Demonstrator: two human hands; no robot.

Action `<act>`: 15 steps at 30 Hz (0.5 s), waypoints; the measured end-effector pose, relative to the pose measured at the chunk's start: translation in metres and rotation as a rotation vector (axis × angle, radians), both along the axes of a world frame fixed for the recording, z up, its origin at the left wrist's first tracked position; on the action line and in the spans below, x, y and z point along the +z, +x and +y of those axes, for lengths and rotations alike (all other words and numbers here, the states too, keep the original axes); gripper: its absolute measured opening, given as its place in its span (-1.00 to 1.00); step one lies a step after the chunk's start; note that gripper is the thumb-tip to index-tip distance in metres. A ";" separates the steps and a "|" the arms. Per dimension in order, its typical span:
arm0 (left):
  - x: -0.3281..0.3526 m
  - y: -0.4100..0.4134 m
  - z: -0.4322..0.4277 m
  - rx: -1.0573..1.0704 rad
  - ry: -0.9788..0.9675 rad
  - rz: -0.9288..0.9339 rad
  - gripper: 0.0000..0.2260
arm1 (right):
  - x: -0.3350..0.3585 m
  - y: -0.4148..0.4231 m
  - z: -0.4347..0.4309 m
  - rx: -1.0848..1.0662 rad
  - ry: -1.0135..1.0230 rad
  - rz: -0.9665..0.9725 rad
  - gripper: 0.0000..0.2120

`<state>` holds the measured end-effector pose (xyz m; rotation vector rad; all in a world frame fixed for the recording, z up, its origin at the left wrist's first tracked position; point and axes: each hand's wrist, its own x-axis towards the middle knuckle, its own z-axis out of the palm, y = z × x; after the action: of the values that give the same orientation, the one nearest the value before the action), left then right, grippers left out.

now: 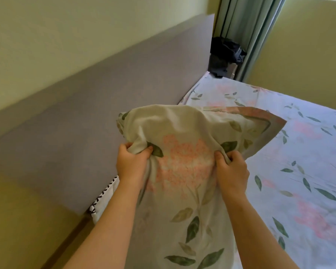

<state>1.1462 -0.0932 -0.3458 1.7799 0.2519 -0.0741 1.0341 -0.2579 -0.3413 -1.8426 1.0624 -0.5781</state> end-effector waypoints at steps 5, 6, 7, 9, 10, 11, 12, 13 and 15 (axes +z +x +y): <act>-0.007 0.051 0.000 -0.086 0.040 0.031 -0.65 | -0.012 0.039 0.007 -0.055 0.042 0.023 -0.78; -0.009 0.061 -0.003 -0.100 0.059 0.030 -0.65 | -0.014 0.047 0.005 -0.058 0.054 0.027 -0.78; -0.011 0.070 -0.007 -0.116 0.081 0.027 -0.65 | -0.018 0.055 0.002 -0.063 0.066 0.032 -0.78; -0.014 0.090 -0.017 -0.151 0.145 0.020 -0.62 | -0.025 0.073 -0.007 -0.070 0.088 0.047 -0.78; -0.016 0.101 -0.022 -0.168 0.180 0.022 -0.62 | -0.029 0.083 -0.012 -0.071 0.100 0.049 -0.77; -0.019 0.112 -0.029 -0.185 0.205 0.027 -0.62 | -0.033 0.093 -0.019 -0.073 0.112 0.049 -0.77; -0.023 0.124 -0.036 -0.201 0.214 0.038 -0.64 | -0.037 0.102 -0.026 -0.076 0.123 0.052 -0.76; -0.029 0.136 -0.043 -0.214 0.214 0.051 -0.66 | -0.041 0.112 -0.034 -0.079 0.132 0.058 -0.75; -0.039 0.158 -0.061 -0.234 0.224 0.073 -0.73 | -0.050 0.130 -0.052 -0.087 0.143 0.072 -0.74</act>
<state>1.3045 -0.1547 -0.3847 2.0265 0.1062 -0.2882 1.1641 -0.3099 -0.3912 -1.7101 1.2053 -0.4758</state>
